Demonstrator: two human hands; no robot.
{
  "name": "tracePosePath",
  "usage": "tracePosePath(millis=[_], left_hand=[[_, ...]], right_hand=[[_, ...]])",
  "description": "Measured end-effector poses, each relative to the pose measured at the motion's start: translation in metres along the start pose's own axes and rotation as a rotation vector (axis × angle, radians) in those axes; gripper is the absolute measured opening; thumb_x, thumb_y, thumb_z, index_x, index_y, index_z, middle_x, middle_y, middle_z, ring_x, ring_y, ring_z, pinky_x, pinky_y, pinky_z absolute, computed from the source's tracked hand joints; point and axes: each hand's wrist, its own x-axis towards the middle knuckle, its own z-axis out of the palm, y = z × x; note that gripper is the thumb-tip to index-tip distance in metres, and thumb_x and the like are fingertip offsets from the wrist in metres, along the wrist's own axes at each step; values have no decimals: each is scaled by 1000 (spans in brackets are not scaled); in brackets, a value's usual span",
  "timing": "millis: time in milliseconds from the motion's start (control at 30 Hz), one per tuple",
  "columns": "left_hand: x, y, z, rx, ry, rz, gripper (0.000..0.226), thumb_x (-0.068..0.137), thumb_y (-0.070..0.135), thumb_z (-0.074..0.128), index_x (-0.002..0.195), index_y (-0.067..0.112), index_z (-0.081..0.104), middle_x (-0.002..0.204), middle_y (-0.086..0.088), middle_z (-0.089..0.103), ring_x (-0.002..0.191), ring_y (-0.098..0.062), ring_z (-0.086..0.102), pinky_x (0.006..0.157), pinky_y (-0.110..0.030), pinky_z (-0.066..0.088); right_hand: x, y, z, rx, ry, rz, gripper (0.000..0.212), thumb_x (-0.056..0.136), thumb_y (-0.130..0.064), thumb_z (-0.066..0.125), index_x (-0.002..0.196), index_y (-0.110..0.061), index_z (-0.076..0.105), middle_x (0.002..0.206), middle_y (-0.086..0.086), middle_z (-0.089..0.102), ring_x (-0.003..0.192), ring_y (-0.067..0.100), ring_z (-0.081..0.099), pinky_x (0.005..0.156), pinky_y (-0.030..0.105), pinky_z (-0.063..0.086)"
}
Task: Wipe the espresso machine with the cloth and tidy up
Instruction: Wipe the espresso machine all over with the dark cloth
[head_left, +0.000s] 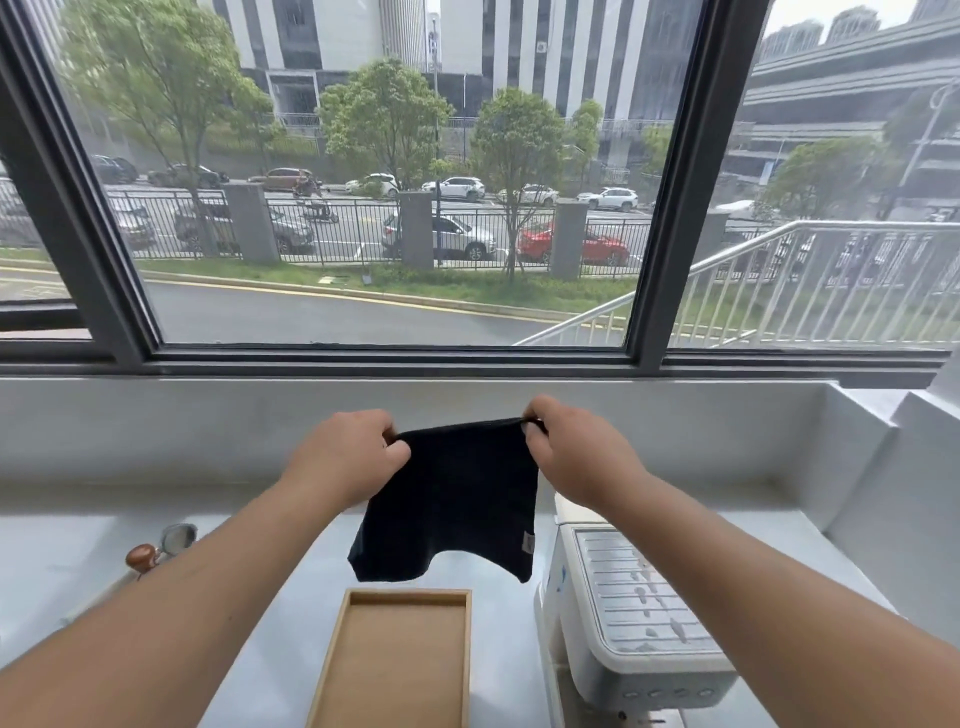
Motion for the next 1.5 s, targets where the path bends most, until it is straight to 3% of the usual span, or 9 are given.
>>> tracePosePath(millis=[133,300,600,700,800,1000,1133,1233,1500], left_hand=[[14,37,-17,-178,-27,19,14,89,38,54,87,29,64,84,7,73,79,-18,72,76,-39,62],[23,92,-26,-629,-89,-4,9,97,18,58,95,16,67,89,-10,78,63,-19,78,51,-28,59],[17,186,-23,-897,-156,88,10,97,17,61,104,12,66,104,-16,76,92,-31,78,81,-44,67],[11,203,-14,-902,-184,124,9,98,18,61,104,14,65,104,-17,75,100,-35,75,90,-50,64],[7,212,-2,-883,-197,160,7,99,21,63,104,17,64,105,-13,76,102,-32,74,92,-48,60],[3,209,29,-879,-226,181,15,93,27,74,104,25,64,99,1,72,91,-12,70,69,-20,47],[-2,192,64,-544,-264,214,49,82,51,72,125,33,58,129,13,62,115,-12,62,95,-35,52],[-12,177,96,-300,-257,251,71,83,59,67,147,35,45,149,12,51,135,-15,52,105,-34,45],[-35,164,177,-176,-296,248,85,88,65,62,161,35,31,176,5,13,159,-19,21,125,-38,25]], right_hand=[[5,15,-23,42,95,25,16,105,-31,43,109,-26,57,76,-9,62,71,21,60,57,35,43],[4,27,-52,136,128,47,24,103,-30,46,121,-31,62,74,-15,63,67,4,60,56,31,41],[-11,42,-77,236,1,60,54,88,-49,65,138,-37,51,104,-15,72,88,9,69,78,35,58],[-14,54,-77,195,-15,86,59,84,-52,73,135,-34,48,109,-13,68,92,12,66,73,32,52],[-13,66,-78,70,46,110,34,94,-38,67,123,-24,55,101,-5,65,92,24,64,73,39,52],[-12,92,-73,8,99,155,11,95,-33,58,94,-23,54,86,-4,60,81,26,58,60,35,40],[-17,108,-63,-50,150,148,6,93,-31,57,94,-27,55,81,-11,52,80,22,52,54,30,31],[-21,119,-53,-85,179,107,6,93,-26,56,98,-23,57,88,-6,52,87,24,51,65,37,41],[-25,142,-17,-138,44,152,22,91,-23,52,112,-22,59,103,2,57,97,30,54,75,39,46]])
